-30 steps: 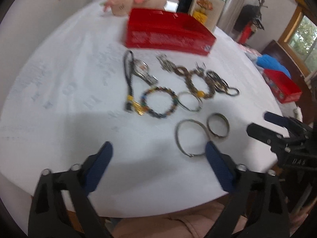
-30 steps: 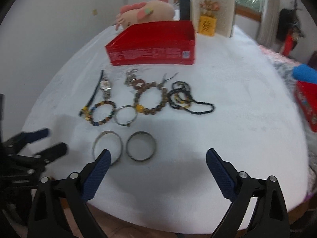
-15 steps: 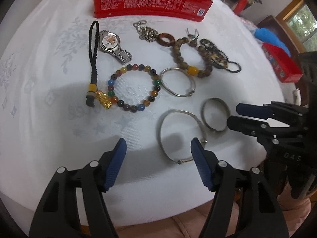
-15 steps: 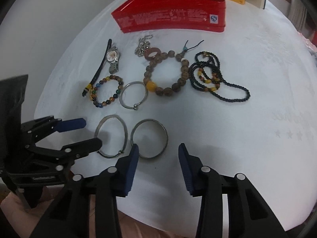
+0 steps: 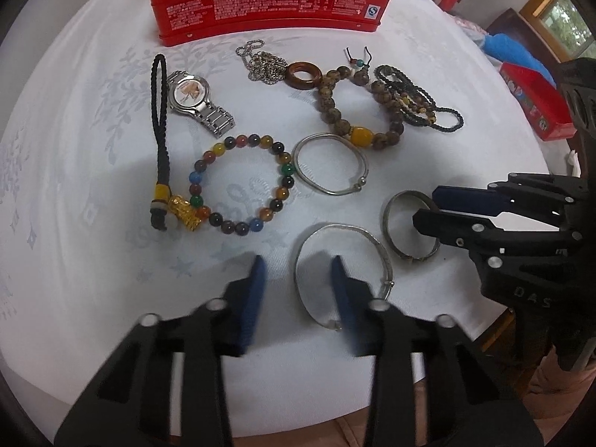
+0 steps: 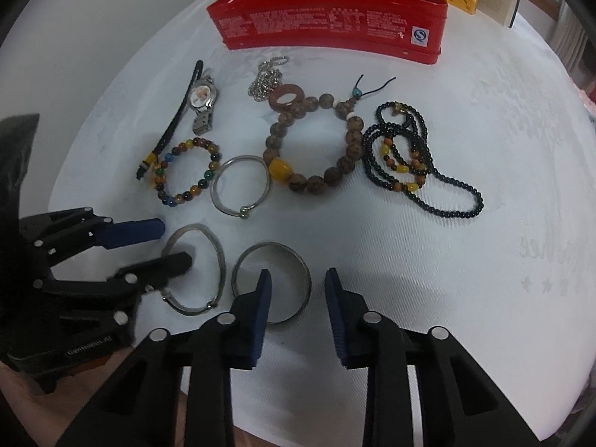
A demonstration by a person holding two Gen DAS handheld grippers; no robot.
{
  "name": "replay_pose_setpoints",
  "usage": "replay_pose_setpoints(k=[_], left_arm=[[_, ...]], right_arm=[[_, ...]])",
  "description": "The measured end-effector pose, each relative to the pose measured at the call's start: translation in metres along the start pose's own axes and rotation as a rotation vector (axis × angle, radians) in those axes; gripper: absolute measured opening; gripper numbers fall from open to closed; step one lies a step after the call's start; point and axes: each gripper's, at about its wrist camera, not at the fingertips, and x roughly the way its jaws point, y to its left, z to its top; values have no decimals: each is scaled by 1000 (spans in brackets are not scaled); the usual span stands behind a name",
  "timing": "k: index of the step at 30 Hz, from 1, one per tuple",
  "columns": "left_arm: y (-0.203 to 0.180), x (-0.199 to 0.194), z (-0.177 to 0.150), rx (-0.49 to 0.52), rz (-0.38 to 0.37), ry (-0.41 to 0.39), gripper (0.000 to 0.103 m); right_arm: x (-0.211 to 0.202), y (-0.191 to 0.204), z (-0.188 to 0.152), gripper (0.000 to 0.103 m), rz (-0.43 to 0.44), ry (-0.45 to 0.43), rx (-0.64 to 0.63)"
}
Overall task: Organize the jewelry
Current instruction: 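Grasp the large silver bangle with the left tool while the right tool grasps the smaller bangle, then carry both bangles into the red tin and open both tools to release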
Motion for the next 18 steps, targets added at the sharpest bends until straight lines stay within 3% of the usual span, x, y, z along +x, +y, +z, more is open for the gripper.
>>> replay_pose_setpoints(k=[6, 8, 18], left_arm=[[0, 3, 3, -2, 1, -3, 1], [0, 3, 2, 5, 1, -8, 1], [13, -7, -6, -17, -28, -31, 1]], right_arm=[[7, 9, 5, 10, -46, -16, -46], [5, 9, 3, 3, -48, -18, -53], [-2, 7, -2, 3, -28, -28, -54]])
